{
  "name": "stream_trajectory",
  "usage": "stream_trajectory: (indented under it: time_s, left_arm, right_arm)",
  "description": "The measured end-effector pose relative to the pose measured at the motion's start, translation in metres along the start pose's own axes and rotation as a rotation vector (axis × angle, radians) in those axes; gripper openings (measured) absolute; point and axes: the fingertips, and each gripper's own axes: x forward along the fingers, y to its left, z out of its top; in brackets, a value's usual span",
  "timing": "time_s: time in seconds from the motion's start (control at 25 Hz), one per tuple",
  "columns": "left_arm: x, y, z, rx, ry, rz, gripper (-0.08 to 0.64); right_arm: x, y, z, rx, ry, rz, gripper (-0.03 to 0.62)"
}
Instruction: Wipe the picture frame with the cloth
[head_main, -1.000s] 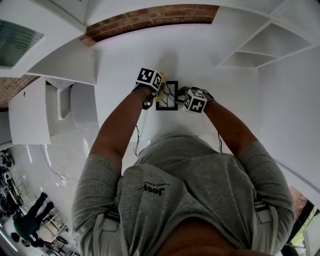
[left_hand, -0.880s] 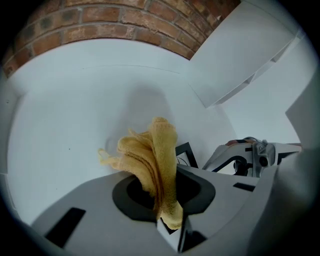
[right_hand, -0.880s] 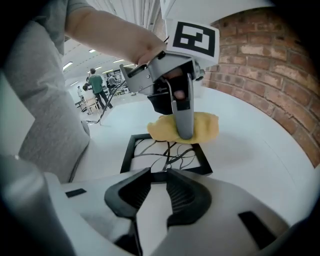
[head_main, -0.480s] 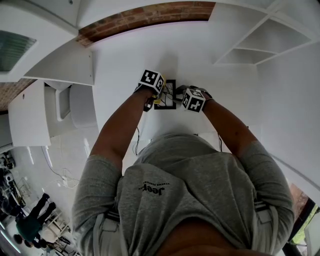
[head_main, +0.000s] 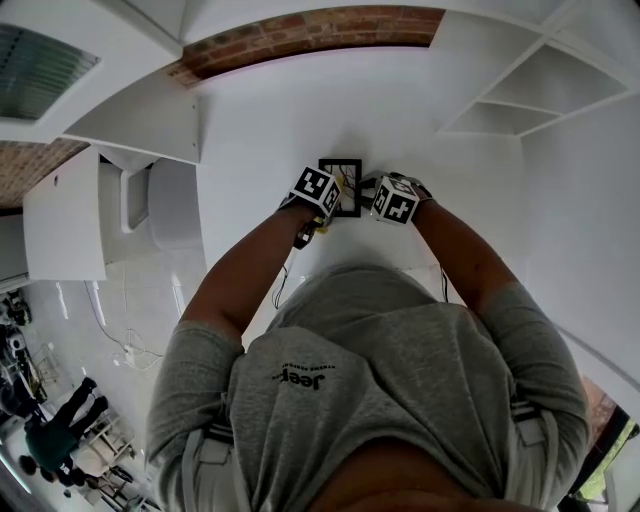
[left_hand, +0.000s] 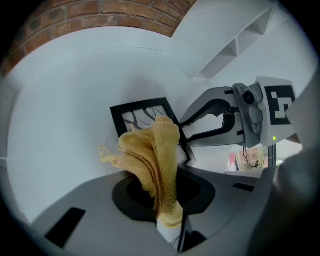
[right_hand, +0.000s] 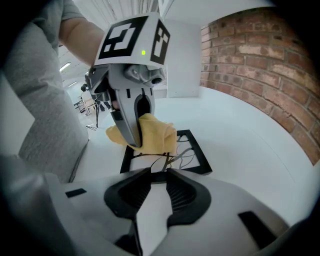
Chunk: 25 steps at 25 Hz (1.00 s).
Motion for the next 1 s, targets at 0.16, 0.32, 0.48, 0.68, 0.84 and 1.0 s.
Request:
stream_trajectory:
  time_s: [0.16,0.32,0.48,0.68,0.84,1.0]
  left_arm:
    - [-0.004,-0.006,-0.012,-0.011,-0.009,-0.012,0.086]
    - [-0.004,-0.008,-0.023,-0.012,-0.005,-0.02,0.086]
    - [-0.003,-0.011,-0.029,-0.009,0.005,-0.03,0.086]
    - [-0.003,-0.011,-0.03,-0.001,0.002,-0.032,0.086]
    - [-0.002,-0.011,-0.03,0.012,0.002,-0.03,0.086]
    - [-0.002,-0.011,-0.029,0.021,0.004,-0.033,0.086]
  right_arm:
    - [-0.001,0.0,0.0,0.003,0.0,-0.003,0.104]
    - [0.0,0.0,0.0,0.006,-0.003,-0.007,0.104]
    - [0.0,0.0,0.0,0.01,0.0,-0.007,0.104]
    - [-0.001,0.0,0.0,0.018,-0.005,-0.016,0.103]
    - [0.0,0.0,0.0,0.028,-0.002,-0.024,0.1]
    - [-0.001,0.001,0.0,0.043,0.0,-0.036,0.089]
